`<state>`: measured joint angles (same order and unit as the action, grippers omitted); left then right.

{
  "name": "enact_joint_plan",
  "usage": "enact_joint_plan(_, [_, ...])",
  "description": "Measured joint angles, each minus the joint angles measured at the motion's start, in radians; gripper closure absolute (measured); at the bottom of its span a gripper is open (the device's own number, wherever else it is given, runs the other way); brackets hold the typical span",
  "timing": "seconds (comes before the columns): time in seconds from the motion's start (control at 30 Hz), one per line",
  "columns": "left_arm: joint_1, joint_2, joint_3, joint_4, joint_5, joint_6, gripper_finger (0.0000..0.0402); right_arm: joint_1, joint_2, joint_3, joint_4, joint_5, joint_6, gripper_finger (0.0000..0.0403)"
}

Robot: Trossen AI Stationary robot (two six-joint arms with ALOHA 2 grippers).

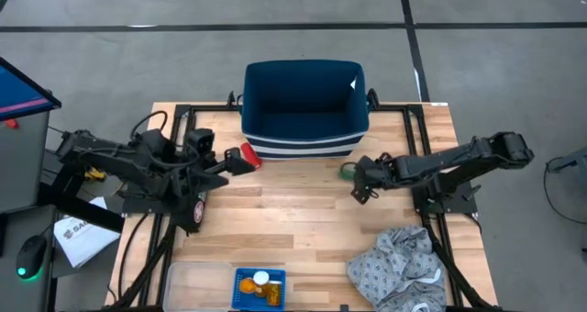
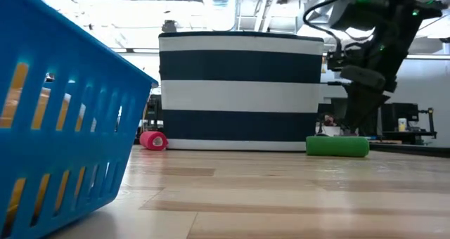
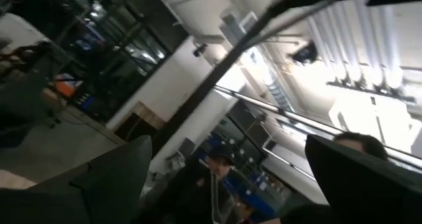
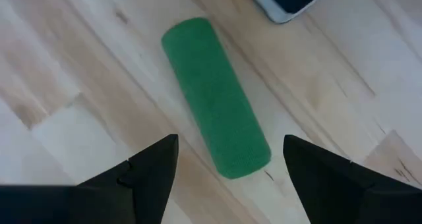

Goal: Pick & place medical supplies in basket/bin
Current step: Put the green bandage into the transparent bin

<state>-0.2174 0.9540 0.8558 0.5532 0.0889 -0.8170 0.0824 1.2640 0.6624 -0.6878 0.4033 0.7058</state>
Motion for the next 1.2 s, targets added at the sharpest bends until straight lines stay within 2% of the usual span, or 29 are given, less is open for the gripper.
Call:
enact_joint_plan(0.3, [0.008,0.046,0.000,0.004,-0.015,-0.035,0.0009,-0.092,0.003,0.000,0.042,-0.091,-0.227,0.0132])
enact_joint_plan(0.4, [0.008,0.059,0.002,0.024,-0.028,-0.044,0.0009,-0.110,0.025,-0.001,0.045,-0.108,-0.269,0.0132])
enact_joint_plan(0.5, [0.007,0.072,0.017,0.024,-0.030,-0.049,0.0009,-0.126,0.085,-0.001,0.084,-0.171,-0.310,0.0132])
enact_joint_plan(0.9, [0.005,0.102,0.074,0.012,-0.025,-0.036,0.0009,-0.129,0.256,0.002,0.193,-0.164,-0.343,0.0134])
enact_joint_plan(1.03, [0.000,0.103,0.076,0.008,-0.025,-0.036,0.0009,-0.121,0.246,0.000,0.198,-0.163,-0.312,0.0155])
enact_joint_plan(1.2, [0.000,0.103,0.076,0.008,-0.024,-0.037,0.0009,-0.121,0.209,-0.003,0.210,-0.192,-0.262,0.0213])
